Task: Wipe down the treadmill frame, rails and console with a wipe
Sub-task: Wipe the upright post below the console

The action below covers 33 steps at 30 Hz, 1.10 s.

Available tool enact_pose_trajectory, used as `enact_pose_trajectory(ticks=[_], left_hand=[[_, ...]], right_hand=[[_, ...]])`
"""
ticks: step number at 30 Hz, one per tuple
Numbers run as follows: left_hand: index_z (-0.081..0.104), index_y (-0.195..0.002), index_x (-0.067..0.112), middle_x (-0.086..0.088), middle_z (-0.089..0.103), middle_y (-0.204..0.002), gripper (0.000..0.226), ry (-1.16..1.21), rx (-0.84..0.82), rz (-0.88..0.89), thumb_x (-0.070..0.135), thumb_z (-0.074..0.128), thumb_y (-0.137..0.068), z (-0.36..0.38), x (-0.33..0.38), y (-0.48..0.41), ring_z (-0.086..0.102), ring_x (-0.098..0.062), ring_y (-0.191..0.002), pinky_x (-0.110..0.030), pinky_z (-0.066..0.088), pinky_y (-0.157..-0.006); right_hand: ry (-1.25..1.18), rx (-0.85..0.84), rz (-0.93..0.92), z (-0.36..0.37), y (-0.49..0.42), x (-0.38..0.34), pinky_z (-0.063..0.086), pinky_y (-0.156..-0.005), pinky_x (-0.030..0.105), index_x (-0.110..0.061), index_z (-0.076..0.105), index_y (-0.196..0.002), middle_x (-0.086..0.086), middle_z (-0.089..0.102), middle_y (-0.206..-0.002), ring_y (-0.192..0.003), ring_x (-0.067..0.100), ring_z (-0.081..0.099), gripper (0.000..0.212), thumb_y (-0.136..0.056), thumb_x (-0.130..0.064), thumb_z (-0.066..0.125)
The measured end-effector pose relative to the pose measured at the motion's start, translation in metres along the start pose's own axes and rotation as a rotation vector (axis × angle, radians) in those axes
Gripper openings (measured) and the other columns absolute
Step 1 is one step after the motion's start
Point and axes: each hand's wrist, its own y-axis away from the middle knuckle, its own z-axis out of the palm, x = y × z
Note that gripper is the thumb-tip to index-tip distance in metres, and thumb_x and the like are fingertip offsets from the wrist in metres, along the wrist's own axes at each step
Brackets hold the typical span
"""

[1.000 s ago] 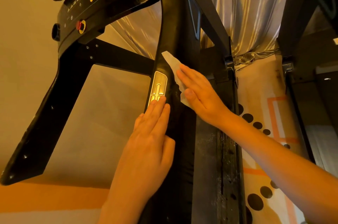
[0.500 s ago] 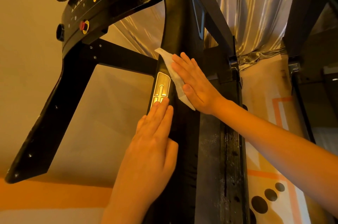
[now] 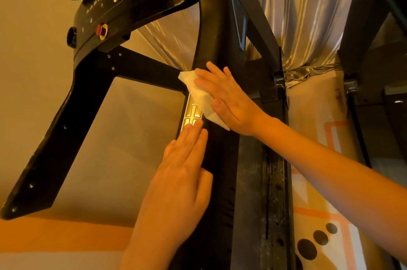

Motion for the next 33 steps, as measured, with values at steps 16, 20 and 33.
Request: enact_pose_trajectory(ticks=[16,20,33], left_hand=[[0.012,-0.150,0.046,0.040,-0.004,-0.153,0.057,0.028,0.033,0.006,0.044,0.027,-0.094,-0.001,0.001,0.001,-0.010,0.024,-0.141,-0.017,0.001,-0.118],[0.014,-0.151,0.044,0.040,-0.002,-0.154,0.057,0.023,0.052,0.015,0.044,0.027,-0.096,0.000,-0.001,0.002,-0.008,0.023,-0.142,-0.016,0.006,-0.117],[0.015,-0.151,0.044,0.038,0.000,-0.155,0.060,0.024,0.061,0.020,0.049,0.021,-0.092,0.002,-0.002,0.002,-0.005,0.020,-0.144,-0.018,0.008,-0.117]], right_hand=[[0.030,-0.029,0.039,-0.001,0.020,0.011,-0.005,-0.127,0.045,-0.015,0.020,-0.161,0.002,0.011,-0.170,-0.159,0.024,-0.001,0.060,-0.110,-0.047,0.017],[0.043,-0.052,0.130,0.009,0.049,0.026,-0.008,-0.127,0.039,-0.027,-0.002,-0.163,-0.013,-0.009,-0.170,-0.159,0.023,-0.008,0.060,-0.110,-0.050,0.013],[0.033,0.013,0.101,0.007,0.047,0.000,-0.003,-0.128,0.037,0.000,0.012,-0.160,0.014,0.006,-0.170,-0.159,0.021,-0.004,0.061,-0.106,-0.023,0.029]])
